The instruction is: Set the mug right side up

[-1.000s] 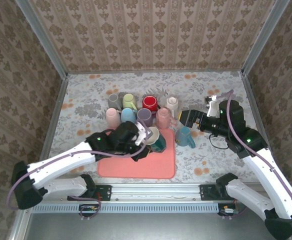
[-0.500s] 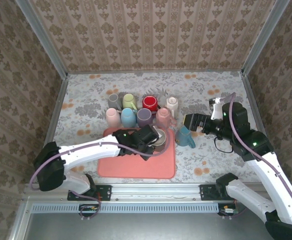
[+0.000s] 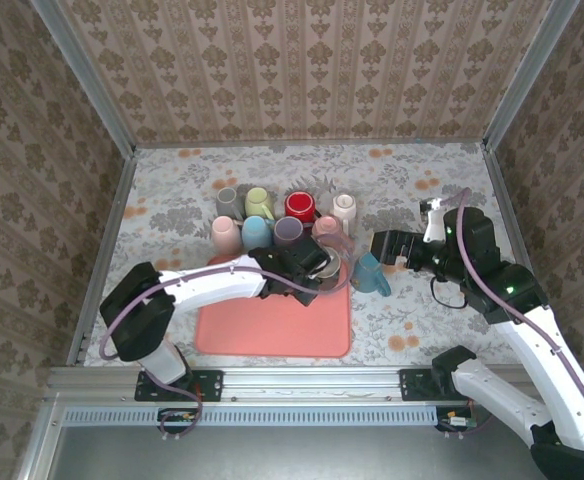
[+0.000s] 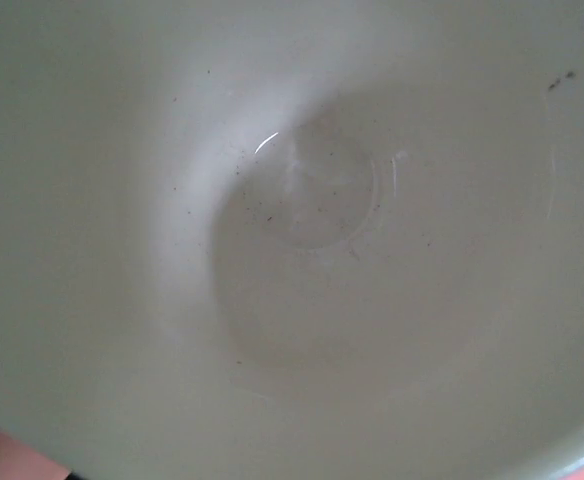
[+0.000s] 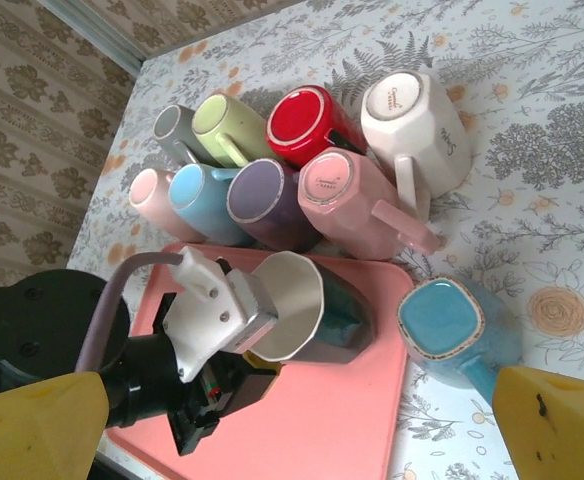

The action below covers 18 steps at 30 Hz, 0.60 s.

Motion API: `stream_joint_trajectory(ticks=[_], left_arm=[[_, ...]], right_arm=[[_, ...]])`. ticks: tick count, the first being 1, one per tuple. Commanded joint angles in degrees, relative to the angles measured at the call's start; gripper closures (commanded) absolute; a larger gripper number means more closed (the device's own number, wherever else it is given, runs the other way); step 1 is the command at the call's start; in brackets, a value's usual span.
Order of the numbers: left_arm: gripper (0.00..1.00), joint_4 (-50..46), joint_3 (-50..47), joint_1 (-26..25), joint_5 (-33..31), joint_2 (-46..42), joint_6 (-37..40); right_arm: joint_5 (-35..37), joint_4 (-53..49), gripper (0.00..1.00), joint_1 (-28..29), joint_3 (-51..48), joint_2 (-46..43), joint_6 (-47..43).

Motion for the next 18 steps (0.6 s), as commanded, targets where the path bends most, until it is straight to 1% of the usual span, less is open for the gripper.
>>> stream_joint_trajectory(ticks=[1,6,8,11,13,14,16,18], left_arm=[[0.89,4.79,3.14,0.50,1.13,0.30,0.83],[0.82,4.42,5.03,0.64,0.79,2.40,1.35],[0.72,4.11,5.97,0.64,0.68,3.19,1.36],[0.64,3.37,6.33,0.52,0.05,3.78,1.43],[0.54,3.02,6.18,0.44,-0.35,3.32,1.35],[0.52,3.07,5.88,0.39,-0.55,2.99,1.31],[0.50,3.19,5.10,0.36,-0.73,1.93,1.17],[0.50,3.09,4.28,0.33,-0.77,0.93,0.96]], right_arm=[[1.80,-1.52,0.00,-0.32,-1.25,-1.08,-1.34],[2.69,-1.54,0.00,-0.29,-1.96,-1.31,-1.57],[3.04,-1.63,0.00,-0.29,-1.94,-1.29,-1.56],[3.41,-1.99,0.00,-0.32,-1.55,-1.25,-1.77],[3.60,-2.35,0.00,-0.34,-1.08,-1.29,-1.93],[3.71,-2.46,0.00,-0.31,-0.95,-1.25,-1.97],[3.92,-2.85,0.00,-0.32,-0.48,-1.25,-2.31],[4.13,-3.19,0.00,-0.32,-0.18,-1.08,-2.58]])
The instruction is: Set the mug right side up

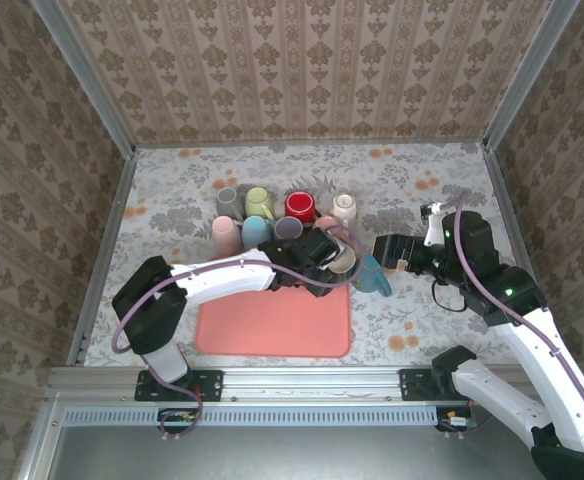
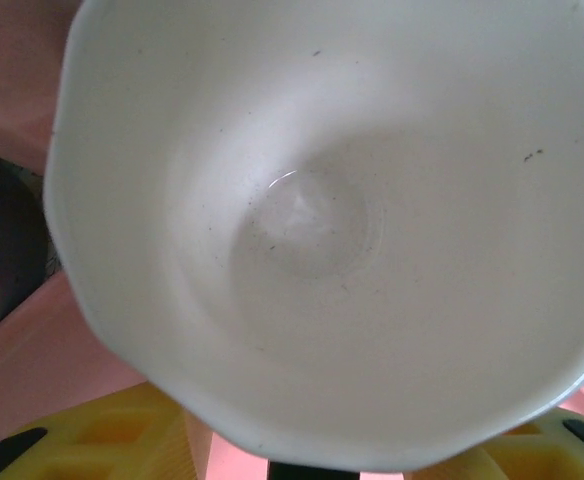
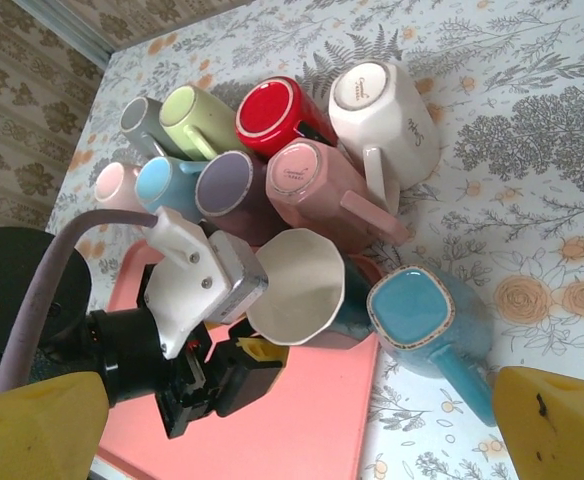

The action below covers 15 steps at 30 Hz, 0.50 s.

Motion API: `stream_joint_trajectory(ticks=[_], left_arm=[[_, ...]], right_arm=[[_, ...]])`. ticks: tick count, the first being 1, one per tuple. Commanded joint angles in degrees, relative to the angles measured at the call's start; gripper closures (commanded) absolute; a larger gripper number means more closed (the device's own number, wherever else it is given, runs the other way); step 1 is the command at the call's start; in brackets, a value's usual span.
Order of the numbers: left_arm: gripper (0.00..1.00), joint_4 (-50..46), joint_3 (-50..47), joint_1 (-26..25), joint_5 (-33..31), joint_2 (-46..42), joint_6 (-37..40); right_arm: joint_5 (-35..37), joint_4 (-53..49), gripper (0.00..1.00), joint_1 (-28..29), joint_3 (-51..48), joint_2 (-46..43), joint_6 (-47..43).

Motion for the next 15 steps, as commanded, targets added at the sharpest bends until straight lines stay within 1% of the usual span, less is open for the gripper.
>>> stream_joint_trajectory(ticks=[1,5,10,12,15], left_arm=[[0.49,0.27,-1.19,0.13,-0.78,-3.21,-0.27],[0.50,-0.58,-3.36,-0.14,-0.22,-7.71,-0.96],[0.49,-4.12,-5.38,-0.11,1.38,-16.97,-1.29],[0.49,-6.80,-4.95,0.56,2.97,-19.78,-1.32],[0.48,-10.77,-4.50,1.72,4.51,-23.64,-1.29]], right_arm=[[1.88,-2.36,0.00,-0.27,1.54,-0.27,-1.64],[1.91,-5.03,0.00,-0.29,3.31,1.65,-3.93],[2.79,-8.52,0.05,-0.19,5.72,6.96,-9.86],[4.37,-7.15,0.07,0.34,5.65,8.03,-12.37],[3.81,-2.21,0.09,2.59,4.42,8.51,-19.82]])
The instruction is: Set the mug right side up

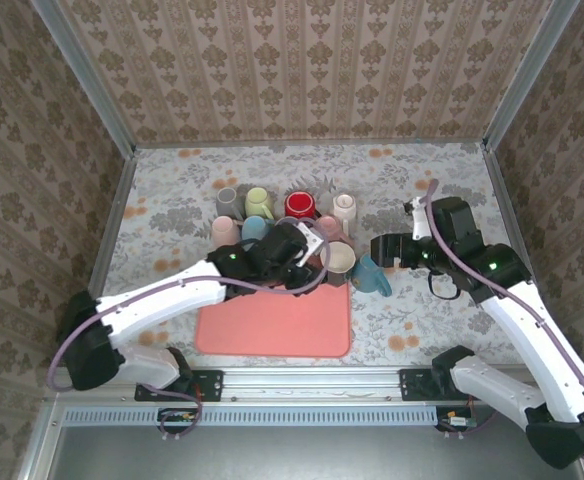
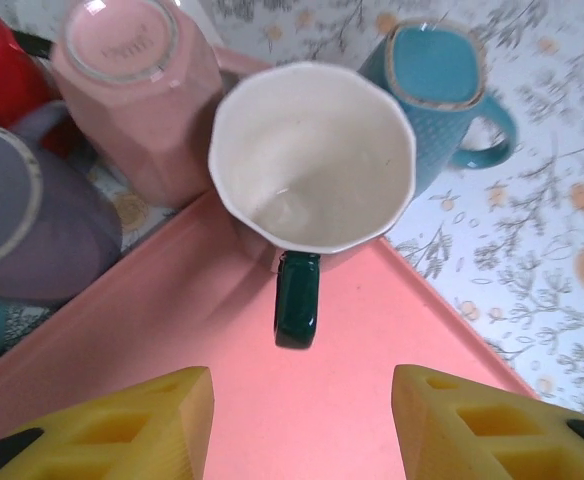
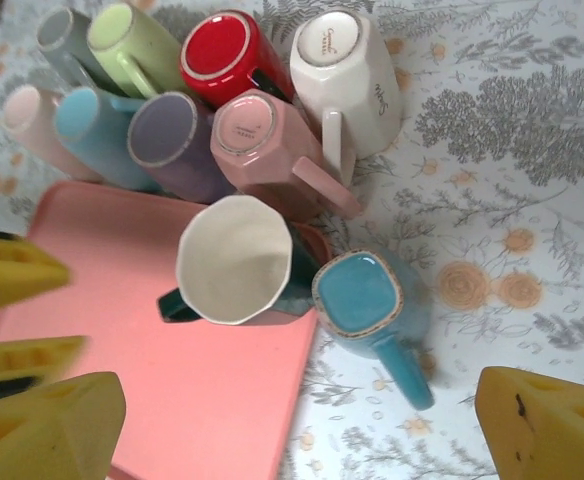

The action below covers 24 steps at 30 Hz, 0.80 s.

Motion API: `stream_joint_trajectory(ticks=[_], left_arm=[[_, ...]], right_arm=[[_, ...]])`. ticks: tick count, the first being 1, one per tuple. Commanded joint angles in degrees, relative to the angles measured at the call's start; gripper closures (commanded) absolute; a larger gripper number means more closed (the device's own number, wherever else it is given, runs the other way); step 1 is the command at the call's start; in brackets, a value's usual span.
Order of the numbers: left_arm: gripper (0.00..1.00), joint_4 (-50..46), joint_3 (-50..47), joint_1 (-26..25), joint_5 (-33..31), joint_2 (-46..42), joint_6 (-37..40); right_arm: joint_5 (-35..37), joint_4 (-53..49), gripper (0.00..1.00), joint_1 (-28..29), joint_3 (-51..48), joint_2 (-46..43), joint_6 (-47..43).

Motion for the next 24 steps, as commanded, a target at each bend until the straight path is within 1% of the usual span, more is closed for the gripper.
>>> stream_joint_trajectory(ticks=[1,3,5,8,11,14,18,24], left_arm=[[0.48,-6.76,0.37,1.88,2.93,-3.60,-0.89],[0.48,-7.97,-0.09,3.64,4.48,-5.98,-1.51],[0.48,-8.70,-0.91,5.37,5.45,-8.45,-1.67],[0.48,-8.56,-2.48,7.70,6.19,-11.70,-1.58],[0.47,-7.19,-4.21,10.05,7.30,-14.59,-1.75],[0.47,-7.25,-4.13,11.54,8.24,-16.68,-2.68],[0.46,-6.72,-4.68,12.97,9.12,-19.18,-3.31],[0.46,-5.64,-5.38,14.30,11.67,-20.48,-4.57]], right_arm=[[0.87,4.78,0.09,2.47,-0.85,-0.61,-13.00],[-0.29,7.63,0.09,4.17,-2.74,-1.08,-23.24],[-0.35,6.18,0.07,4.66,-2.65,0.45,-34.10],[1.41,5.17,0.05,5.95,-5.09,2.70,-47.90],[1.93,4.25,0.03,4.82,-6.24,7.54,-54.52],[-0.58,0.90,0.02,2.40,-4.25,14.04,-54.75],[-2.28,1.61,0.00,-1.51,-2.54,19.80,-51.45],[-1.28,2.96,0.00,-2.51,-0.94,25.95,-49.78]])
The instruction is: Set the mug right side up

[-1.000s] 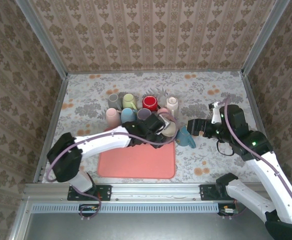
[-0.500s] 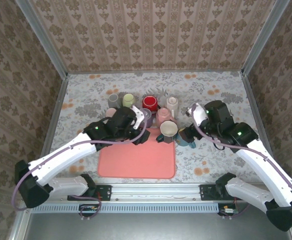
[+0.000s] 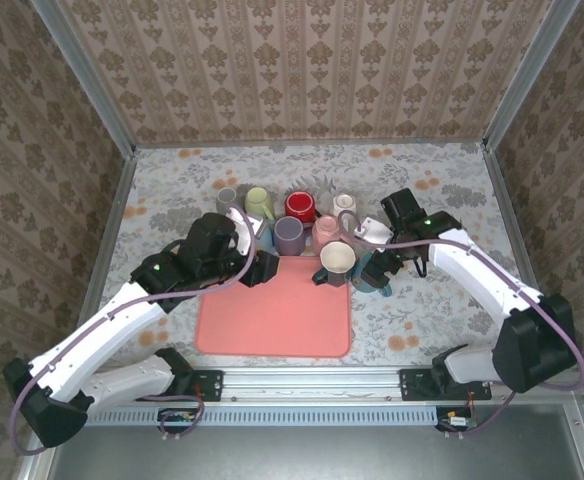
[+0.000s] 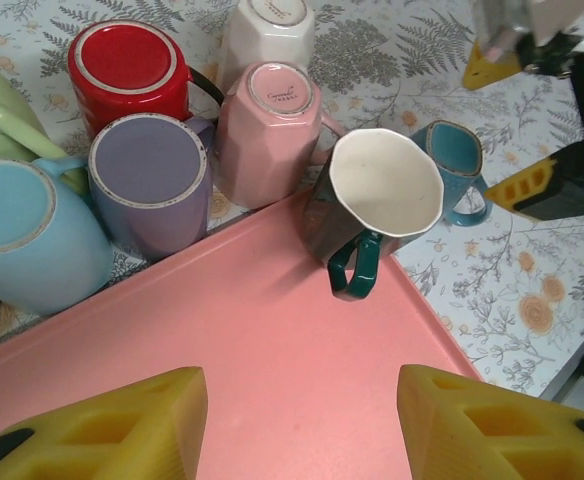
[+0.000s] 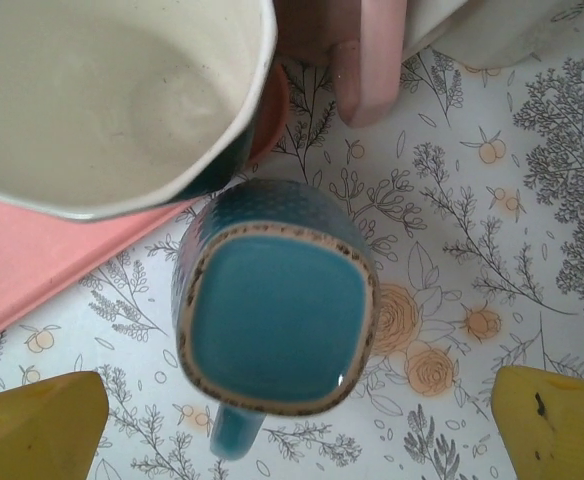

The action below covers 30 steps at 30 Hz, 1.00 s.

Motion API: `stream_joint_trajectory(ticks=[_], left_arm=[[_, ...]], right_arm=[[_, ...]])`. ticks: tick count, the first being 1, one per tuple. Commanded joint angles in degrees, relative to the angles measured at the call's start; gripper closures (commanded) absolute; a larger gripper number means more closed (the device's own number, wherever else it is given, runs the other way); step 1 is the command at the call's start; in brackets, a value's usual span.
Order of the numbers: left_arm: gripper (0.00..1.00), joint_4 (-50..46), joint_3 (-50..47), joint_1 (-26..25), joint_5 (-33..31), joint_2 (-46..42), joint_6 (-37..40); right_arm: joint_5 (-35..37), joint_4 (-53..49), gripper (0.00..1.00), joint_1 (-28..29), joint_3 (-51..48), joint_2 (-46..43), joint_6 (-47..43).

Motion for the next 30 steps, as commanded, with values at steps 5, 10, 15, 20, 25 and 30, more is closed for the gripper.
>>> stream_joint_trajectory(ticks=[5,10,15,20,25,30], left_arm=[[0.46,0.95,-0.94,1.34,3.13,-1.30,-1.56],[0.46,1.38,-1.15,2.33,3.81,-1.52,-1.92],[0.46,1.83,-1.45,3.08,4.47,-1.42,-2.11],[0.46,1.88,-1.54,3.35,4.51,-1.40,-2.11],[0.46,1.93,-1.54,3.72,4.71,-1.30,-2.06],[0.46,1.93,-1.34,3.99,4.82,-1.30,-1.75]], right_arm=[[-2.14,-0.19,0.00,-1.46,2.90,6.54,0.63],[-2.12,1.16,0.00,-1.69,2.10,9.56,0.81],[-3.60,3.01,0.05,-2.08,2.15,11.84,1.58],[-3.97,4.25,0.17,-2.21,0.96,13.50,1.97],[-4.06,4.18,0.36,-3.12,1.02,13.03,2.58],[-2.68,2.01,0.65,-4.65,3.88,8.79,4.83]])
